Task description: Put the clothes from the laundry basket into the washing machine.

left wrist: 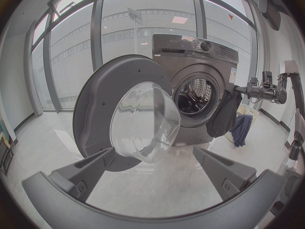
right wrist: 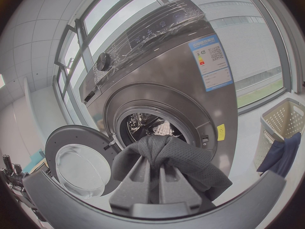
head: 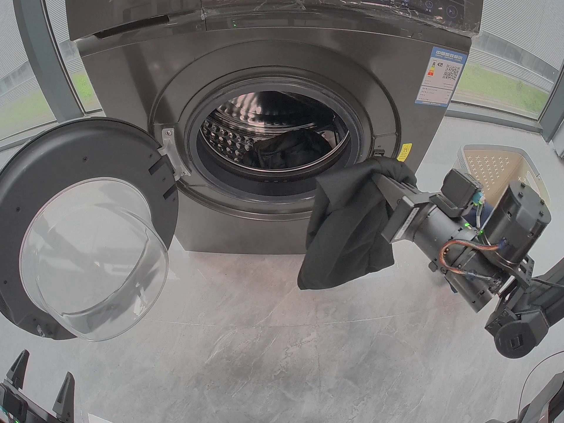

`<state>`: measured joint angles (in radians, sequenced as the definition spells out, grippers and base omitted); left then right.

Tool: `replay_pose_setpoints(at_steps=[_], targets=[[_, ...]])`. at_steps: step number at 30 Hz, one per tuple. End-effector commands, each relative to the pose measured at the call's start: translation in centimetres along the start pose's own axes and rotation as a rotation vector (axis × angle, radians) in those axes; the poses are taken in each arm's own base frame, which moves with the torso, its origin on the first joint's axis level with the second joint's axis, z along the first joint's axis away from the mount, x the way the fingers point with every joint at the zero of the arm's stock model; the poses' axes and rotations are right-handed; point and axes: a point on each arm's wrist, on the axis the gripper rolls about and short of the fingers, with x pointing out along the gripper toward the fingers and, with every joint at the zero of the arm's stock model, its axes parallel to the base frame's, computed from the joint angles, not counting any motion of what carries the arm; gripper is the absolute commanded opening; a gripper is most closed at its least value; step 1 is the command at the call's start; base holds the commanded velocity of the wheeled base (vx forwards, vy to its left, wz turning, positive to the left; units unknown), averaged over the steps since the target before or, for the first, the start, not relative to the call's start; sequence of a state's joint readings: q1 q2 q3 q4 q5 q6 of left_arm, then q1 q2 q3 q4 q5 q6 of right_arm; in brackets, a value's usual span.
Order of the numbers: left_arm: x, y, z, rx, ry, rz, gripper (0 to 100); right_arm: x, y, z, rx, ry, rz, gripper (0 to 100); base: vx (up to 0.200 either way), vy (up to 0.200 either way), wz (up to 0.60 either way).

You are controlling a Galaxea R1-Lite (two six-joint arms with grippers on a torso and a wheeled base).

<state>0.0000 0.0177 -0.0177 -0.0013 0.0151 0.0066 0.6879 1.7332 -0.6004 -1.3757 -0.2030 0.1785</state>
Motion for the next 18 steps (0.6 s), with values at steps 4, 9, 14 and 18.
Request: replay_pose_setpoints(at_steps=[4, 9, 14, 18], targets=[[-0.4, -0.1, 1.5, -0.006, -0.108, -0.027, 100, 4.6, 1.4, -1.5, 0.023, -0.047, 0.026, 0, 0.0, 0.0, 0.0], [-0.9, -0.3, 6.0, 0.003, -0.195, -0.169, 100, 6.4, 2.3, -1.9, 0.031, -0.068, 0.058, 0, 0.0, 0.0, 0.0], [1.9, -0.8, 5.0, -0.019, 0.035, -0.389, 100, 8.2, 2.5, -3.2, 0.027, -0.072, 0.063, 0, 0.0, 0.0, 0.0], [4.3, -1.1, 5.1, -0.032, 0.124, -0.483, 100, 9.1, 2.7, -3.6, 0.024, -0.083, 0.069, 0, 0.0, 0.0, 0.0]])
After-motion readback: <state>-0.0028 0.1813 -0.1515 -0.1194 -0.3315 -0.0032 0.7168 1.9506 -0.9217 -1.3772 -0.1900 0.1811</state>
